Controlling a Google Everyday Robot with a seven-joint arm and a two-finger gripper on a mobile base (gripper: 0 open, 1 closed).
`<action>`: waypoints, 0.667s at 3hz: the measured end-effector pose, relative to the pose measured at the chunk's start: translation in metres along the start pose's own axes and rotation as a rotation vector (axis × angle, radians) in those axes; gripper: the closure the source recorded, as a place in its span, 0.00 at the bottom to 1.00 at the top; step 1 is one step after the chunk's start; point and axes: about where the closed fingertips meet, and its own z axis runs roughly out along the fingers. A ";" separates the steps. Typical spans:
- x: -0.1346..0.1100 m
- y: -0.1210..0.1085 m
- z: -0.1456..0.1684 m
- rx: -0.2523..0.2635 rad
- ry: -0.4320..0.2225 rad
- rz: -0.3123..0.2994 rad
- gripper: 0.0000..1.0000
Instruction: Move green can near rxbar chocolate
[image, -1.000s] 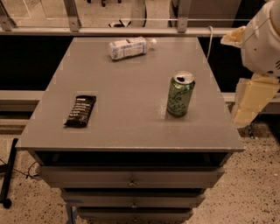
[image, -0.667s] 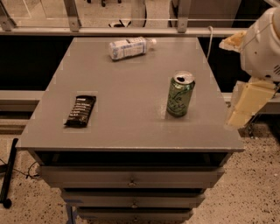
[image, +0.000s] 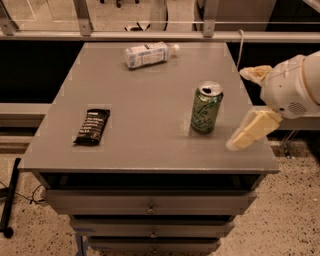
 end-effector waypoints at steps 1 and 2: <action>-0.014 -0.013 0.029 0.013 -0.208 0.072 0.00; -0.046 -0.022 0.049 0.007 -0.417 0.142 0.00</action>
Offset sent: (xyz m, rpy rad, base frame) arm 0.0668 0.0880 0.0162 0.7369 -0.0835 0.0397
